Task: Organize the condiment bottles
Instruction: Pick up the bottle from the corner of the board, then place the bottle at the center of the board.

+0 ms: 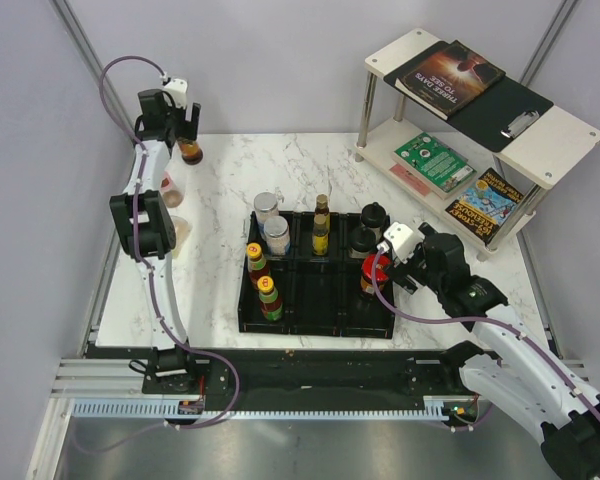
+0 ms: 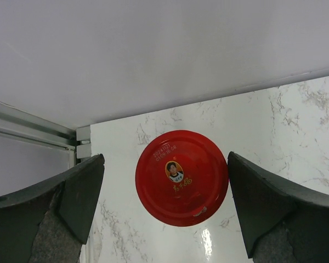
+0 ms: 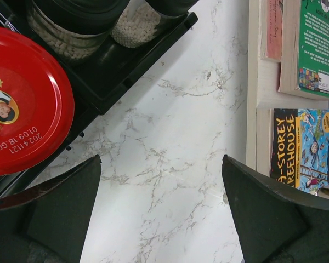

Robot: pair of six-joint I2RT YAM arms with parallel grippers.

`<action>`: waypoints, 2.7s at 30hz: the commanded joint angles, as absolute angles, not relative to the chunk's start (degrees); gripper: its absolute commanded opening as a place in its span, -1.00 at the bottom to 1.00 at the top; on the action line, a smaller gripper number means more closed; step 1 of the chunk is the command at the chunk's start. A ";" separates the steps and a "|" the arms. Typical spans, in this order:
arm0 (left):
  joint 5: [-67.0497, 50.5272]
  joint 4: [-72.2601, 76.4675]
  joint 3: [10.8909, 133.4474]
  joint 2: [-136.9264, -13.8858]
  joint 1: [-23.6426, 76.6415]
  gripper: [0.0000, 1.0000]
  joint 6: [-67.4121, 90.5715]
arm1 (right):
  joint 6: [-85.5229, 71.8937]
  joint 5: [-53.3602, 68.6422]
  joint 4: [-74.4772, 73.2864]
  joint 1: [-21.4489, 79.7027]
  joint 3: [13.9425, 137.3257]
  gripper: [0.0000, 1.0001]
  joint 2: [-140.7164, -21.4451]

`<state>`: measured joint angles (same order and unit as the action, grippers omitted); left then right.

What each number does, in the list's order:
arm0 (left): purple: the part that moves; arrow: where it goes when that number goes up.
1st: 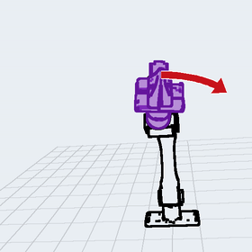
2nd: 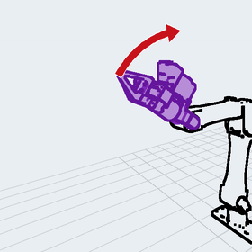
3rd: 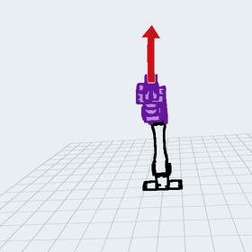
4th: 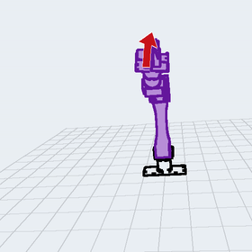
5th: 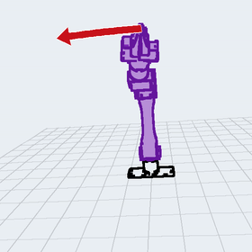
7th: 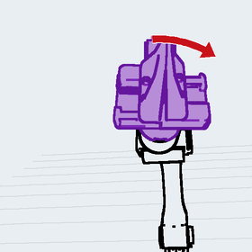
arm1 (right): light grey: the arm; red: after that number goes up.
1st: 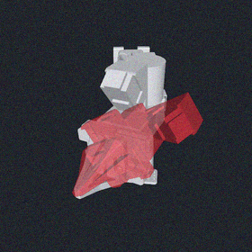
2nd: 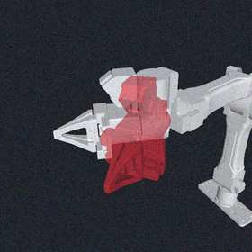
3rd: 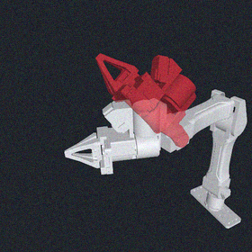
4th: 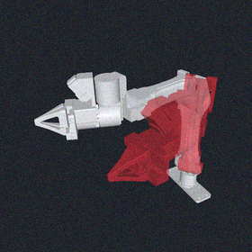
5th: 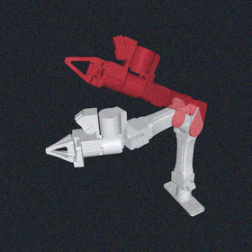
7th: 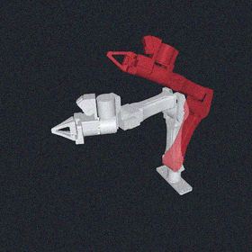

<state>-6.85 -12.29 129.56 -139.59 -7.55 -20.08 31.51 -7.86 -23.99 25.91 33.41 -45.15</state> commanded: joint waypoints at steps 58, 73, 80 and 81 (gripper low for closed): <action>-25.40 -20.91 112.77 -115.76 -7.21 -0.97 -17.22 | 31.29 -8.70 -23.29 25.66 33.66 0.96 -45.88; -34.63 -30.32 98.35 -97.21 -2.90 -0.96 -24.08 | 31.29 -8.26 -23.64 25.66 33.66 0.96 -45.70; -34.80 -31.47 91.95 -94.48 -2.64 -0.97 -28.11 | 31.20 -7.47 -23.82 25.49 33.84 0.96 -45.18; -34.80 -31.38 90.11 -94.13 -2.55 -0.97 -28.73 | 31.20 -7.47 -23.91 25.58 33.84 0.96 -45.09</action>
